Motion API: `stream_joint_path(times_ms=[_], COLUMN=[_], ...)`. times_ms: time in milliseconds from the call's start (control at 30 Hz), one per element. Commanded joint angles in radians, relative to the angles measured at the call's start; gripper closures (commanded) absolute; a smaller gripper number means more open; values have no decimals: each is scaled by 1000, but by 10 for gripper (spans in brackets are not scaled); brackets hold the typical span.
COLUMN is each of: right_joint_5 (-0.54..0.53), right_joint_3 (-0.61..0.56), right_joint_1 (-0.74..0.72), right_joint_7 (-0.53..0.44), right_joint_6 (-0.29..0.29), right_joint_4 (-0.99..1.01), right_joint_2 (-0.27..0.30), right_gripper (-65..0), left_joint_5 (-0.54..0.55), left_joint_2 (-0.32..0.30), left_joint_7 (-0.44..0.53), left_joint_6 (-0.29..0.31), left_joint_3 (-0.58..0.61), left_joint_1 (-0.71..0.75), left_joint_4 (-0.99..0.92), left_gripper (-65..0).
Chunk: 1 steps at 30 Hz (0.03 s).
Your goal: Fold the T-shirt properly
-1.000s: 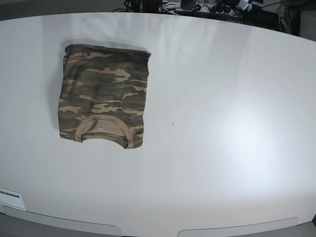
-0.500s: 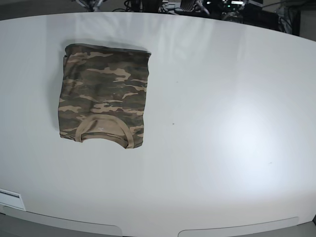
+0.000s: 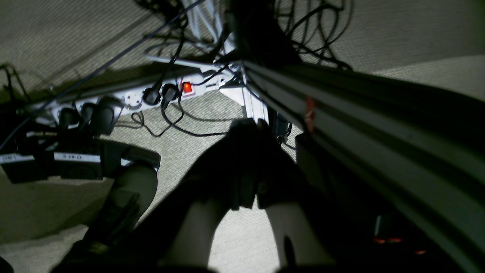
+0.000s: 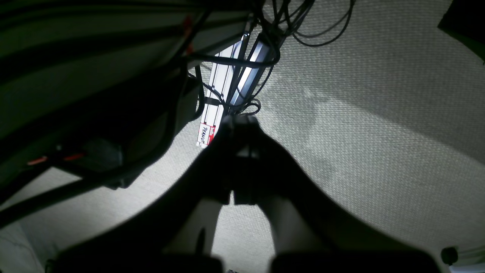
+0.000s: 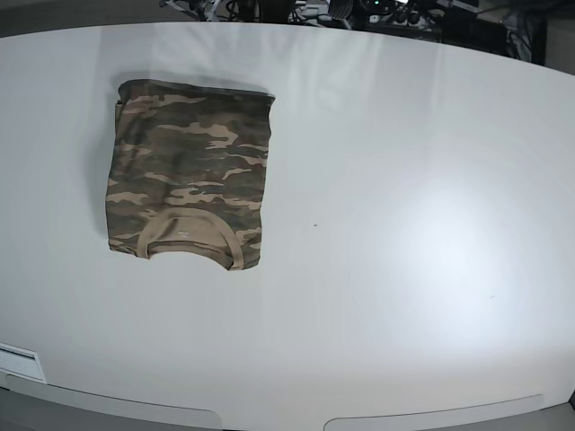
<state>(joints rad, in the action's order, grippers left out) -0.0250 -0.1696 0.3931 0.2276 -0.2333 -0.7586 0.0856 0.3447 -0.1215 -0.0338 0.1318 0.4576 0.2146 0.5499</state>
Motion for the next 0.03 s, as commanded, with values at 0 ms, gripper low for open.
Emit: stream_joint_path(times_ms=[0], right_joint_5=[3], right_joint_3=[1], right_joint_1=[5], right_joint_7=[-7], right_joint_6=[-10], right_joint_4=[-4], right_joint_2=[-2], right_gripper=[0], left_joint_5=[11], left_joint_2=[-6], left_joint_7=[11], left_joint_6=[1], left_joint_3=[0], left_joint_1=[0], left_joint_4=[6], left_gripper=[0])
